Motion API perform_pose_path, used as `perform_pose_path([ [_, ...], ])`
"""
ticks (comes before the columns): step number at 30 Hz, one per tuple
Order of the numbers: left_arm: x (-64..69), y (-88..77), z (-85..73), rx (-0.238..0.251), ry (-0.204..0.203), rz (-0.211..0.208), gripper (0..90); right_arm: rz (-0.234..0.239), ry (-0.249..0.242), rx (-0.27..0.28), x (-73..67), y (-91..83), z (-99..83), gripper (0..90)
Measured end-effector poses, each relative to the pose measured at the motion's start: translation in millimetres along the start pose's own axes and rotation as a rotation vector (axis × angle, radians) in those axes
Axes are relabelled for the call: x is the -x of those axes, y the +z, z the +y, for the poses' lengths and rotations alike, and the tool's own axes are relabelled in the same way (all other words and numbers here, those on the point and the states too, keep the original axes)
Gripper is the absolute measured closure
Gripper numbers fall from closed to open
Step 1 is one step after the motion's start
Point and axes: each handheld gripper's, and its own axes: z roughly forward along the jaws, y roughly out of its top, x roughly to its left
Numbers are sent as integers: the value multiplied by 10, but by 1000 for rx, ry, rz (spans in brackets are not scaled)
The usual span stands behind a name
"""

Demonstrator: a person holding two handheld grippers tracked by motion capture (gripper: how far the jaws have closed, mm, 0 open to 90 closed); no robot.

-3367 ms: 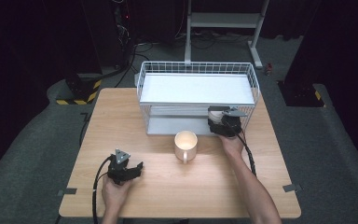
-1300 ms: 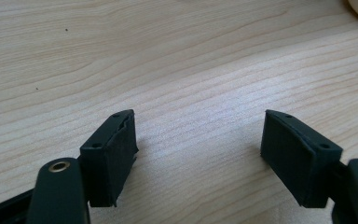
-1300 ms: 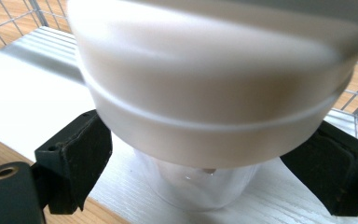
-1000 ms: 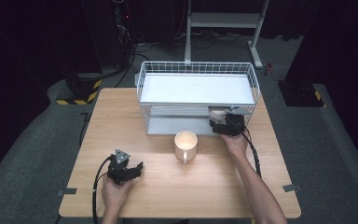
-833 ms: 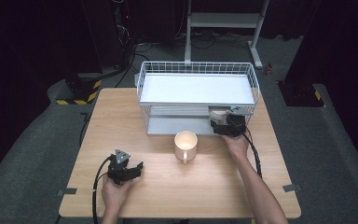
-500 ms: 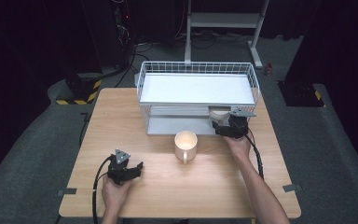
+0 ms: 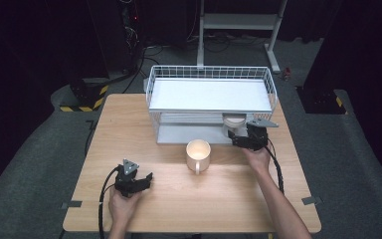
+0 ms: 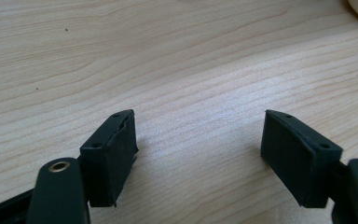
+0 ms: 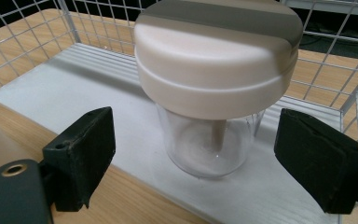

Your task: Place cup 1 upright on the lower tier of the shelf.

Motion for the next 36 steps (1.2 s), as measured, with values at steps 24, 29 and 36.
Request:
perform_pose_path([
  [24, 0, 0, 0, 1, 0, 1, 269, 15, 50, 3, 59, -258, -69, 172],
  [29, 0, 0, 0, 0, 0, 0, 269, 19, 51, 12, 65, -317, -92, 178],
  [36, 1, 1, 0, 2, -2, 1, 270, 34, 62, 27, 89, -422, -120, 193],
])
